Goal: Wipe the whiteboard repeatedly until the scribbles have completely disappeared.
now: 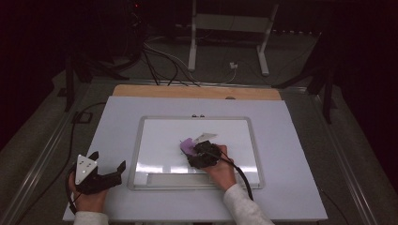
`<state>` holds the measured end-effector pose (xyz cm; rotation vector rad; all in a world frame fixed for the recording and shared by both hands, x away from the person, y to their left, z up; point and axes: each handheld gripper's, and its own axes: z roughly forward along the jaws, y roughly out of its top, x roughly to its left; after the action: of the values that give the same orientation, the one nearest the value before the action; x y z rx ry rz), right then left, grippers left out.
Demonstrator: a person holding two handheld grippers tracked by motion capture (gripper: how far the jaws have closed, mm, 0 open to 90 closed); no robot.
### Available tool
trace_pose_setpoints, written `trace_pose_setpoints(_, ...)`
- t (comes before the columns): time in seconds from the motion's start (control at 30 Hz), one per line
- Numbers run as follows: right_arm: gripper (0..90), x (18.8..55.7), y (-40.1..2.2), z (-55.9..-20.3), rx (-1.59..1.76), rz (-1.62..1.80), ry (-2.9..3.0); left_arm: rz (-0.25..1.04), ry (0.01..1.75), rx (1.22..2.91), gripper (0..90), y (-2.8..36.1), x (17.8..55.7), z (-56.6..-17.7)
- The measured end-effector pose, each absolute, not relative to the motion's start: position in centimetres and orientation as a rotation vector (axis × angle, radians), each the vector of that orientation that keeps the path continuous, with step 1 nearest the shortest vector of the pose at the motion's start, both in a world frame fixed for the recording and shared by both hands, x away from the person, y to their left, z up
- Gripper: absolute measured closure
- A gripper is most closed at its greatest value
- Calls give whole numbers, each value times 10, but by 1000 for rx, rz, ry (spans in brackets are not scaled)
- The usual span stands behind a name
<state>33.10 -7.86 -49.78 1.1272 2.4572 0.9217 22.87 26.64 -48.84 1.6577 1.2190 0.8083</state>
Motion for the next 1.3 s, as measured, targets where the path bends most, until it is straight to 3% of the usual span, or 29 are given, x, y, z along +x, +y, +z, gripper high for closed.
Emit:
trace_pose_setpoints(0.13, 413, 330, -71, -497, 1083, 899, 2462, 809, 1221, 1649, 6, 267, 228, -488)
trace_pose_setpoints(0.47, 413, 371, -99, -496, 1324, 740, 2234, 807, 1223, 1647, 6, 269, 228, -489)
trace_pose_setpoints(0.93, 413, 341, -43, -496, 1055, 880, 2476, 809, 1221, 1649, 6, 269, 227, -488)
trace_pose_setpoints(1.3, 413, 376, -80, -499, 1351, 846, 2281, 809, 1224, 1647, 7, 270, 227, -489)
